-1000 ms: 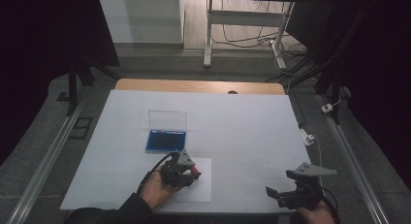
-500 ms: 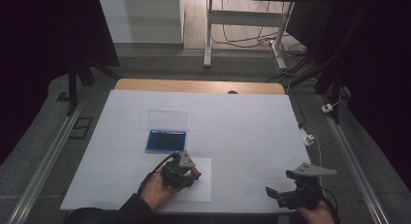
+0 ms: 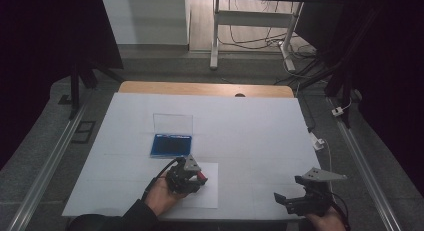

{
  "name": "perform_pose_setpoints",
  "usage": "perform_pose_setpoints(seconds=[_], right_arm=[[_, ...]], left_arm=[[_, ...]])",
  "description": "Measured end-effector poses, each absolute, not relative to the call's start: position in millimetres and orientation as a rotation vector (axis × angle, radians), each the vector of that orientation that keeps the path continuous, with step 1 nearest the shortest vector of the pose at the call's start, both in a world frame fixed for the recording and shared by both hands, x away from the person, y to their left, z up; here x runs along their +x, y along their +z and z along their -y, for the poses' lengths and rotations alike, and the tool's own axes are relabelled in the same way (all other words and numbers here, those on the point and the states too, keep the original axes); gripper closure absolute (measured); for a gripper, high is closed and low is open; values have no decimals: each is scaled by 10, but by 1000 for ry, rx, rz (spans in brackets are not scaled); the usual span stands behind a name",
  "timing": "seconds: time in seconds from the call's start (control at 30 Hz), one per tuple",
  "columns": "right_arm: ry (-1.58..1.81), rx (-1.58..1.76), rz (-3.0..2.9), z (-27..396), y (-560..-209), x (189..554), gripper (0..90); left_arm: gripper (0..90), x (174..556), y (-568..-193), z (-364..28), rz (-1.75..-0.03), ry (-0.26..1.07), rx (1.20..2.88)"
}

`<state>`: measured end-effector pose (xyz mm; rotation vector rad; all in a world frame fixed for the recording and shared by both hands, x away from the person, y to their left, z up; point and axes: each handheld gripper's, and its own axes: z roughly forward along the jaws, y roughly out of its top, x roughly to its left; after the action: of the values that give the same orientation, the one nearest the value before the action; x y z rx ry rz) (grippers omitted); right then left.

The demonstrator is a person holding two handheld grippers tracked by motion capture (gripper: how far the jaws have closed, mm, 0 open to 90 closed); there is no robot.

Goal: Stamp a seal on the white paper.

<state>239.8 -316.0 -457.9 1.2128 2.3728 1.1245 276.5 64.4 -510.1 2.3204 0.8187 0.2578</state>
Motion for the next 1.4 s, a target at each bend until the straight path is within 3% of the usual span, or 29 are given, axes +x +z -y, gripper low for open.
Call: perform_pose_setpoints(seconds=[0.27,0.43,1.4], right_arm=[[1124,1213,-2373,3160,-4580,2398,0],[1125,1212,-2374,3159,-4581,2399,0],[1135,1220,-2370,3169,-4584,2402,0]], left_arm=[[589,2812,-5109,-682,-849,197,2289],[590,2766,-5105,-639,-835,253,2310],[583,2824,-5004,-649,-795,204,2319]])
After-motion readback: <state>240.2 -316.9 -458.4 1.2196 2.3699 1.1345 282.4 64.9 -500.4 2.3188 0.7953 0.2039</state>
